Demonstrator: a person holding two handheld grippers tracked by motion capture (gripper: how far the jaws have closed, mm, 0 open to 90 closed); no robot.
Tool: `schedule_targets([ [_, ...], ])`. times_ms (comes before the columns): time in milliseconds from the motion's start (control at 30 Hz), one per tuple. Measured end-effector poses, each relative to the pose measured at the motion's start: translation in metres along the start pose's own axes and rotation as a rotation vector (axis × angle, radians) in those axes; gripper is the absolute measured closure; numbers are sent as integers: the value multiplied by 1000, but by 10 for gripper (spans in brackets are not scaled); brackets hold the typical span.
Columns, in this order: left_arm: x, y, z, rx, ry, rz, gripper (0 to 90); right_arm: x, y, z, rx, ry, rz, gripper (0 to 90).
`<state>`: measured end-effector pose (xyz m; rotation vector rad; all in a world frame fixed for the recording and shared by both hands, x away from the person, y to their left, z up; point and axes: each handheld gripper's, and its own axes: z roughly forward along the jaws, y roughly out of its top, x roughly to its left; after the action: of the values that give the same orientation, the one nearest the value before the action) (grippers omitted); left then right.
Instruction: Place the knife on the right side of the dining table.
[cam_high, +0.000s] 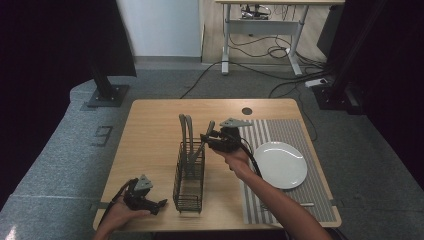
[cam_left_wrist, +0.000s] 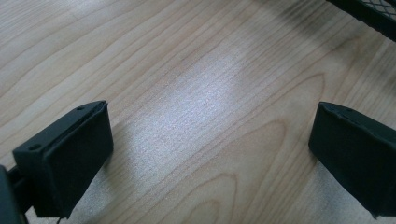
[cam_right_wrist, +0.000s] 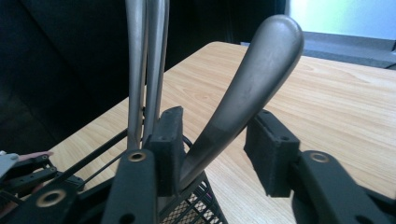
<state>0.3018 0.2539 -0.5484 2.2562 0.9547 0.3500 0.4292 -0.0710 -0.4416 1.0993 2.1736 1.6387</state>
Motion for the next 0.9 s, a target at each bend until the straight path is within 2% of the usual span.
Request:
schedule_targets([
  [167, 0, 0, 0, 0, 0, 0, 0, -3, 0, 2, 3, 24, 17, 651],
  [200, 0, 0, 0, 0, 0, 0, 0, -5, 0, 3, 5, 50, 33, 684],
  [367, 0, 0, 0, 0, 0, 0, 0, -7, 0, 3, 8, 77, 62, 703],
  [433, 0, 0, 0, 0, 0, 0, 0, -11, 1, 2, 8, 110, 96, 722],
  [500, 0, 0, 0, 0, -1, 1, 0, -13, 0, 2, 5, 121, 106, 730],
  [667, 0, 0, 0, 1, -1, 1, 0, -12, 3, -3, -35, 147, 114, 774],
  [900, 0, 0, 0, 1, -2, 2, 0, -8, 6, -10, -52, 162, 106, 796],
])
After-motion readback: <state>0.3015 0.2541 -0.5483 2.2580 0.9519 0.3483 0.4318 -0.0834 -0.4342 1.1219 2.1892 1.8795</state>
